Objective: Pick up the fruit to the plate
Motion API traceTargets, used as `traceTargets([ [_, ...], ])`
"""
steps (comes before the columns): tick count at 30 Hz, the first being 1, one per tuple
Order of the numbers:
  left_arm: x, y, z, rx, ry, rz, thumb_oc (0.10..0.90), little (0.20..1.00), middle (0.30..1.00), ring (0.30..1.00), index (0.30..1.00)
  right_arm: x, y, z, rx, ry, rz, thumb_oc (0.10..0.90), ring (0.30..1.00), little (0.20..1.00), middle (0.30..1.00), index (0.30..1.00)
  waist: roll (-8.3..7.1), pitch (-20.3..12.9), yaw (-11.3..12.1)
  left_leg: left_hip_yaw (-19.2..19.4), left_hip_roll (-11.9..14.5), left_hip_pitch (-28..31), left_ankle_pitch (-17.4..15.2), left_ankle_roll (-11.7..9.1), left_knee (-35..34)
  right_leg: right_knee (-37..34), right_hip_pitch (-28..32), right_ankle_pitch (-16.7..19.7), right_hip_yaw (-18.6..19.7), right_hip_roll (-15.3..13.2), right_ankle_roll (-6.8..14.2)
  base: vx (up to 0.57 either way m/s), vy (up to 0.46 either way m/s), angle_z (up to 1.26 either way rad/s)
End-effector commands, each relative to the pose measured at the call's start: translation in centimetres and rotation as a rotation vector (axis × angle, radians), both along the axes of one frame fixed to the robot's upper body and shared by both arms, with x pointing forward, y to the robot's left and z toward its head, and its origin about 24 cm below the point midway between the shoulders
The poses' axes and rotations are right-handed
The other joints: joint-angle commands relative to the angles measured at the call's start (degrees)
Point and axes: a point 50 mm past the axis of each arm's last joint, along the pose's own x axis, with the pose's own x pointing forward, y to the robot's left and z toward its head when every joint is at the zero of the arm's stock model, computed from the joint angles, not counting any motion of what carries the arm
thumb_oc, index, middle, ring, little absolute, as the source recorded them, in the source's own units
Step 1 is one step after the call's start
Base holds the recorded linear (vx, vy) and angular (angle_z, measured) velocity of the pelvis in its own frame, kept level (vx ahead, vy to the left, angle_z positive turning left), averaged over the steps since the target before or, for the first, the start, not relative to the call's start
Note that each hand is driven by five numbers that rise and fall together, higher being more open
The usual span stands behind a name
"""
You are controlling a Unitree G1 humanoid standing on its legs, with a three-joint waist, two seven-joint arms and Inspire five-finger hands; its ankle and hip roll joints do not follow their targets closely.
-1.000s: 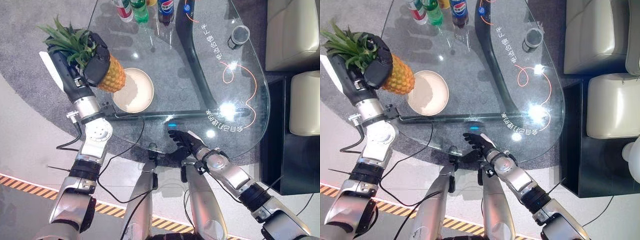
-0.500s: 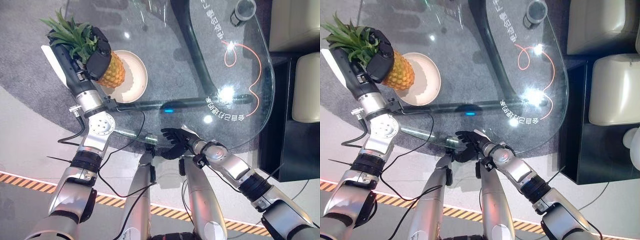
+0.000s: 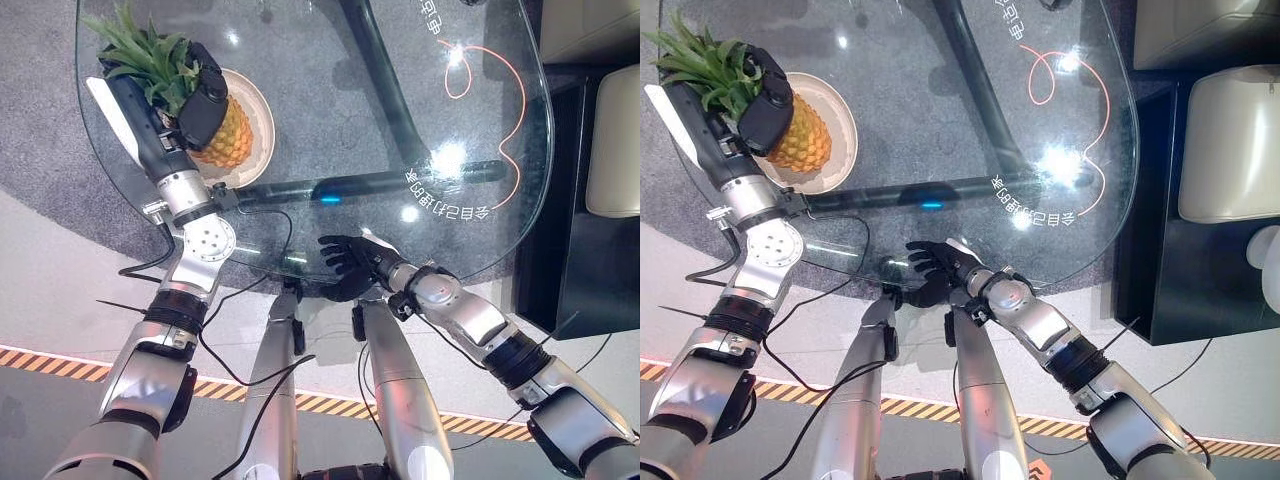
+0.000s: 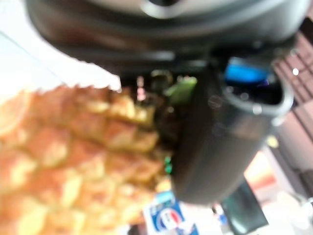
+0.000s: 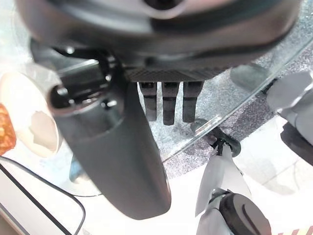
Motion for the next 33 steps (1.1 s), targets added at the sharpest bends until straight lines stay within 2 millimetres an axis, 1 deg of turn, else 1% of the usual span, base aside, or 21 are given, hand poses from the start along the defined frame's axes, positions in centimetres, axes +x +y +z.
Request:
traceTargets([
  [1,-1.9,-0.4,6.1,0.03,-0.34,-0.018,0.1,0.2,0.3,0.3,0.3,-1.8,1.6,-0.3,0.096,0.034,0.088,0.8,0.9,0.9,0.9,0.9,-1.54,-1.57,0.67,0.45,-2.53,-1.71,-4.88,-0.61,6.92,-5.47,-0.28,4.09,-0.03,1.16,1.85,0.0,0.0,0.0],
  [5,-1.7,-1.0,6.2,0.047,-0.347,0.013,0.1,0.2,0.3,0.3,0.3,-1.8,1.6,-0.3,0.095,0.027,0.085,0.8,0.9,0.9,0.9,0.9,-1.37,-1.57,0.54,-0.1,-2.74,-4.18,-4.88,-0.76,8.24,-3.75,-2.7,4.07,-0.21,1.25,2.06,0.0,0.0,0.0],
  [10,-1.5,-1.0,6.3,0.046,-0.345,0.044,0.1,0.2,0.3,0.3,0.3,-1.4,1.4,0.2,0.096,0.009,0.075,0.8,0.9,0.9,0.9,0.9,-1.37,-1.57,0.45,-0.33,-2.65,-6.2,-4.67,-1.03,8.82,-3.07,-4.55,4.04,-0.32,1.39,1.97,-0.02,0.0,0.0],
  [14,-1.1,-1.2,6.3,0.091,-0.322,0.073,0.1,0.2,0.3,0.3,0.3,-1.2,1.3,0.4,0.101,-0.003,0.074,0.8,0.9,0.9,0.9,0.9,-1.71,-1.57,0.4,-0.61,-2.68,-7.57,-4.64,-1.28,9.23,-2.54,-5.73,4.05,-0.38,1.64,2.08,0.0,0.0,0.0],
  [18,-0.8,-1.0,6.3,0.119,-0.304,0.086,0.1,0.2,0.3,0.3,0.3,-0.9,1.0,0.6,0.106,-0.015,0.072,0.8,0.9,0.9,0.9,0.9,-1.87,-1.57,0.39,-0.86,-2.77,-8.22,-4.45,-1.52,9.12,-2.74,-6.2,4.25,-0.44,1.67,2.19,0.0,0.0,0.0],
  [22,-0.6,-0.7,6.0,0.089,-0.284,0.079,0.1,0.2,0.3,0.3,0.3,-0.8,1.1,0.8,0.115,-0.026,0.071,0.8,0.9,0.9,0.9,0.9,-2.01,-1.57,0.38,-0.94,-2.71,-9.01,-4.39,-1.74,9.25,-2.69,-6.82,4.3,-0.48,1.71,2.28,0.0,0.0,0.0],
  [27,-0.4,-0.8,5.4,0.072,-0.267,0.079,0.1,0.2,0.3,0.3,0.3,-0.7,1.3,0.9,0.124,-0.036,0.066,0.8,0.9,0.9,0.9,0.9,-2.2,-1.57,0.46,-1.21,-2.73,-9.55,-4.36,-1.97,9.19,-2.54,-7.38,4.25,-0.57,1.79,2.3,0.0,0.0,0.0],
  [31,-0.3,-0.6,5.6,0.062,-0.257,0.084,0.1,0.2,0.3,0.3,0.3,-0.5,1.3,1.0,0.126,-0.041,0.061,0.8,0.9,0.9,0.9,0.9,-2.27,-1.57,0.53,-1.33,-2.69,-9.52,-4.3,-2.04,8.95,-2.82,-7.34,4.3,-0.74,1.7,2.32,0.0,0.0,0.0],
  [32,-0.2,-0.5,5.7,0.061,-0.251,0.085,0.32,0.42,0.488,0.488,0.488,-0.4,1.2,1.1,0.128,-0.043,0.059,0.8,0.9,0.9,0.9,0.9,-2.29,-1.57,0.52,-1.38,-2.66,-9.47,-4.27,-2.11,8.91,-2.82,-7.28,4.28,-0.77,1.67,2.32,0.0,0.0,0.0],
  [33,-0.2,-0.5,5.7,0.06,-0.251,0.086,0.41,0.51,0.566,0.566,0.566,-0.4,1.2,1.1,0.128,-0.044,0.058,0.8,0.9,0.9,0.9,0.9,-2.3,-1.57,0.52,-1.42,-2.68,-9.44,-4.23,-2.12,8.83,-2.88,-7.25,4.32,-0.78,1.69,2.33,0.0,0.0,0.0],
])
